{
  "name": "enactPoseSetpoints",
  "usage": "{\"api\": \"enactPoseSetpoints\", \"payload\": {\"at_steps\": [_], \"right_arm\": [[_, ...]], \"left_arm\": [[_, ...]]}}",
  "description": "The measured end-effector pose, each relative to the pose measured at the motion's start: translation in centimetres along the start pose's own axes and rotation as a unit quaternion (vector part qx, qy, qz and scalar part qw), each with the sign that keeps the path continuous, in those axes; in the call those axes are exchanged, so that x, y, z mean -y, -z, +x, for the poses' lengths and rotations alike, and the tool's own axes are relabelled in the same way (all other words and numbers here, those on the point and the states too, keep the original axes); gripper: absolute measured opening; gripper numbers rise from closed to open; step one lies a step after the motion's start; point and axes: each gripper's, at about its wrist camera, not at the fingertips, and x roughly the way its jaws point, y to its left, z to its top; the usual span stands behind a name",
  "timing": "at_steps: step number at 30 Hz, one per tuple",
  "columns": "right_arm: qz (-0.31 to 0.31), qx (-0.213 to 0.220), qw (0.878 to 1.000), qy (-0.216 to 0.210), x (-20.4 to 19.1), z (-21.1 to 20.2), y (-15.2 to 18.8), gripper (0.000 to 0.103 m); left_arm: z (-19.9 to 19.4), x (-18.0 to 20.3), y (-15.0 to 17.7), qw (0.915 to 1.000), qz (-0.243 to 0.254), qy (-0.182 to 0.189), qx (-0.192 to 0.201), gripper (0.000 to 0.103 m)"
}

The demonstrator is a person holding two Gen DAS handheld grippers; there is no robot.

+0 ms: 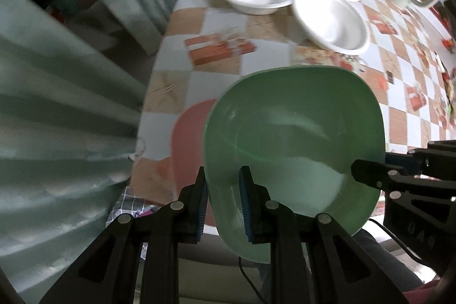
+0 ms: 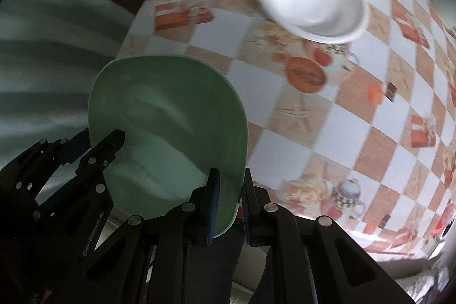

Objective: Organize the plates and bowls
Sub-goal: 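Carry the green plate with both grippers and lower it onto the pink plate, then open both grippers to release the green plate and lift away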

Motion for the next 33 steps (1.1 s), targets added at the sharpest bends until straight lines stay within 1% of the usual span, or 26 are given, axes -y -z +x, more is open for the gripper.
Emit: {"api": "enactPoseSetpoints", "payload": {"at_steps": [6, 12, 16, 23, 31, 32, 33], "right_arm": [[-0.016, -0.016, 1.0, -0.003, -2.5, 2.0, -0.4, 0.016], [-0.013, -0.028, 1.0, -0.002, -3.5, 3.8, -1.3, 0.016], [-0.014, -0.039, 0.999, -0.006, -2.9, 3.5, -0.8, 0.016], [-0.009, -0.049, 0.999, -0.004, -3.3, 5.7, -1.5, 0.016], [-0.012, -0.051, 0.999, 0.004, -3.3, 6.2, -1.5, 0.017], [-0.013, -0.051, 0.999, 0.004, -3.4, 6.1, -1.4, 0.017], [-0.014, -0.049, 0.999, 0.004, -3.5, 6.1, -1.0, 0.017]], "left_arm": [[1.1, -2.0, 0.3, 0.9997, -0.021, -0.006, -0.009, 0.023], [2.2, -2.6, 0.3, 0.9996, -0.022, -0.008, -0.019, 0.023], [3.1, -3.1, 0.2, 0.9993, -0.027, -0.008, -0.025, 0.023], [4.3, -3.2, -0.1, 0.9992, -0.022, -0.006, -0.034, 0.023], [5.2, -3.2, -0.3, 0.9988, -0.027, -0.006, -0.04, 0.023], [5.2, -3.2, -0.3, 0.9989, -0.027, -0.007, -0.039, 0.025], [5.3, -3.2, -0.3, 0.9989, -0.027, -0.005, -0.038, 0.03]]}}
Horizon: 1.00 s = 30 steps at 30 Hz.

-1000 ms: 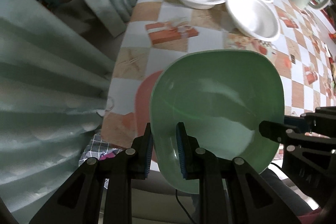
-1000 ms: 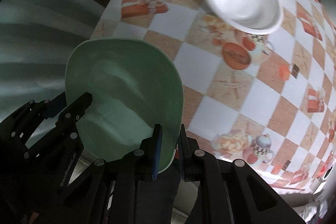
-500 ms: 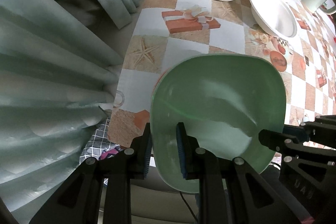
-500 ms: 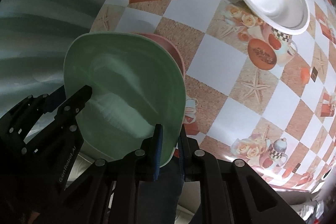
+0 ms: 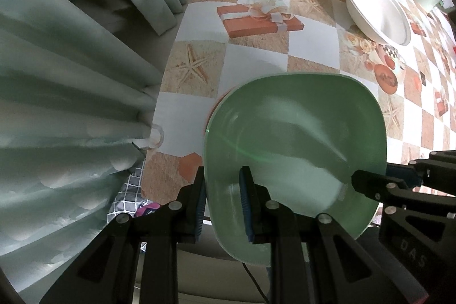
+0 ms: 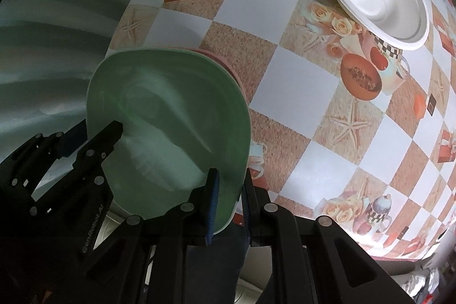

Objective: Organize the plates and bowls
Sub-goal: 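Open both grippers to release the green plate and lift away, then move both open grippers toward the white foam bowls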

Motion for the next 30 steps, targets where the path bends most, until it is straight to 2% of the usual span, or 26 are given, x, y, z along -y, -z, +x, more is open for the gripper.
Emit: {"api": "enactPoseSetpoints", "payload": {"at_steps": [1, 3, 6, 7, 9, 10, 11, 12, 13, 14, 15, 16, 19, 23, 30], "right_arm": [[-0.001, 0.001, 1.0, -0.002, -0.1, 0.0, 0.1, 0.017], [-0.004, 0.002, 1.0, -0.009, -0.2, -0.6, 0.4, 0.017], [-0.009, 0.007, 1.0, -0.007, -0.3, -1.3, 0.3, 0.017], [-0.009, 0.008, 1.0, -0.007, -0.2, -1.5, 0.4, 0.017], [-0.007, 0.008, 1.0, -0.002, 0.4, -1.9, 0.3, 0.019], [-0.003, 0.009, 1.0, 0.002, 0.7, -2.2, 0.4, 0.023], [-0.001, 0.012, 1.0, 0.006, 1.0, -2.4, 0.5, 0.037], [0.004, 0.016, 1.0, 0.011, 1.6, -2.8, 0.5, 0.057], [0.012, 0.023, 1.0, 0.017, 2.3, -3.4, 0.5, 0.067], [0.021, 0.027, 0.999, 0.015, 3.0, -4.0, 0.3, 0.088], [0.03, 0.031, 0.999, 0.006, 3.6, -4.3, 0.4, 0.102], [0.044, 0.036, 0.998, -0.003, 4.5, -4.8, 0.6, 0.102], [0.07, 0.043, 0.997, 0.001, 6.4, -5.9, 1.1, 0.102], [0.108, 0.049, 0.993, 0.004, 8.7, -6.9, 2.1, 0.102], [0.166, 0.064, 0.984, 0.006, 12.4, -8.2, 3.7, 0.102]], "left_arm": [[0.1, 0.0, 0.0, 1.0, 0.0, 0.003, -0.001, 0.033], [-0.1, 0.3, 0.1, 1.0, 0.003, 0.007, 0.001, 0.05], [-0.5, 1.0, 0.3, 0.9998, 0.016, -0.003, 0.013, 0.069], [-0.6, 1.1, 0.3, 0.9997, 0.019, -0.005, 0.016, 0.07], [-0.6, 1.3, 0.4, 0.9997, 0.019, -0.001, 0.012, 0.079], [-0.7, 1.3, 0.4, 0.9998, 0.017, 0.005, 0.012, 0.08], [-0.8, 1.3, 0.5, 0.9998, 0.015, 0.007, 0.015, 0.08], [-1.0, 1.2, 0.4, 0.9997, 0.012, 0.004, 0.02, 0.081], [-1.1, 1.0, 0.4, 0.9997, 0.008, 0.002, 0.022, 0.082], [-1.2, 0.8, 0.3, 0.9997, 0.003, 0.006, 0.023, 0.089], [-1.3, 0.6, 0.2, 0.9997, -0.003, 0.016, 0.019, 0.099], [-1.3, 0.4, 0.0, 0.9996, -0.007, 0.023, 0.015, 0.103], [-1.9, 0.5, -0.5, 0.9993, -0.005, 0.029, 0.021, 0.103], [-3.8, 1.5, -1.4, 0.9975, 0.0, 0.058, 0.039, 0.103], [-6.1, 4.5, -3.5, 0.9935, 0.039, 0.094, 0.051, 0.103]]}}
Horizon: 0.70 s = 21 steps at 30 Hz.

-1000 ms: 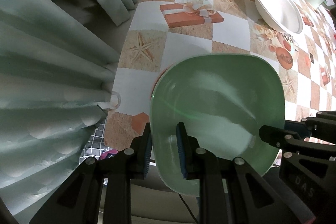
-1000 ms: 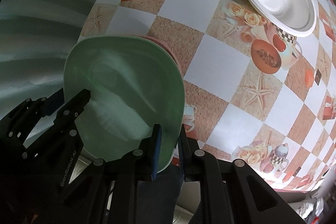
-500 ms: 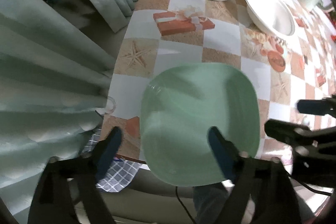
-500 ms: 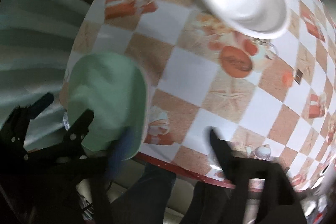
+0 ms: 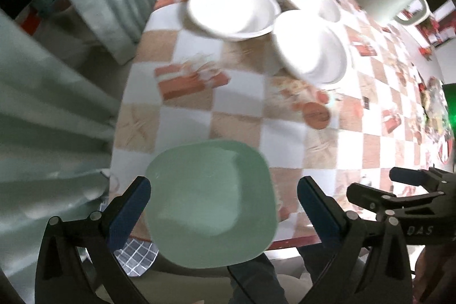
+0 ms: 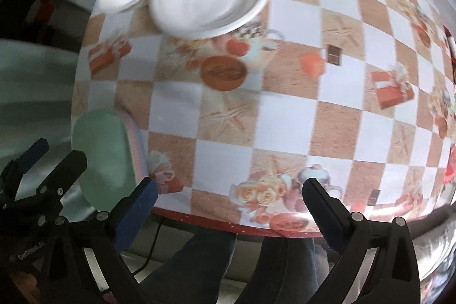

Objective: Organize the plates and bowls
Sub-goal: 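Move both open grippers toward the white foam bowls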

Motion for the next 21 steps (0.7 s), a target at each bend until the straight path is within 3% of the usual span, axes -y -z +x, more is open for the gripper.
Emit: {"api": "enactPoseSetpoints", "payload": {"at_steps": [9, 21], "right_arm": [[0.04, 0.035, 0.999, 0.003, 2.6, -2.4, -0.7, 0.102], [0.033, 0.022, 0.999, 0.01, 4.8, -2.3, -3.6, 0.102]], "left_arm": [[0.1, 2.5, -2.4, 0.9996, 0.028, 0.003, -0.009, 0.103], [1.6, 4.9, -4.5, 0.9992, 0.02, -0.013, -0.031, 0.103]]}}
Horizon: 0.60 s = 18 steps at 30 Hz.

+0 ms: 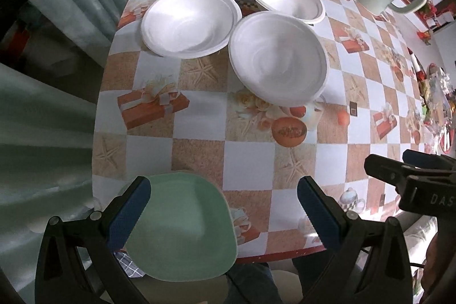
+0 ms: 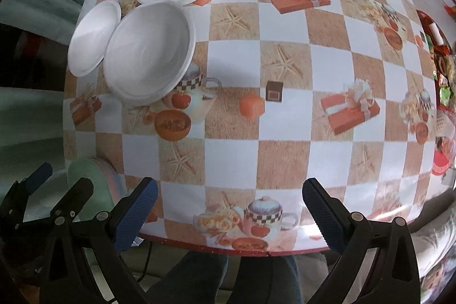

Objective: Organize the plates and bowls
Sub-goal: 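Move both open grippers toward the white foam bowls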

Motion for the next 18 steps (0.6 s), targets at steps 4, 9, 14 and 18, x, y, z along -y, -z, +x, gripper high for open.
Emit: {"api": "enactPoseSetpoints", "payload": {"at_steps": [4, 9, 14, 18], "right_arm": [[-0.021, -0.007, 1.0, -0.001, -0.2, 0.3, -1.7, 0.102], [-0.033, -0.016, 0.999, -0.001, 0.1, 0.9, -3.9, 0.102], [-0.04, -0.023, 0.999, -0.001, 0.2, 1.7, -6.4, 0.102], [-0.045, -0.026, 0.999, -0.002, 0.0, 2.3, -8.1, 0.102]], "left_arm": [[0.8, 0.4, -1.2, 0.9998, -0.016, -0.006, -0.011, 0.103], [1.7, 0.7, -2.9, 0.9993, -0.031, -0.01, -0.021, 0.103], [2.7, 0.5, -4.8, 0.998, -0.056, -0.012, -0.029, 0.103], [4.0, -0.1, -6.3, 0.9955, -0.088, -0.008, -0.036, 0.103]]}}
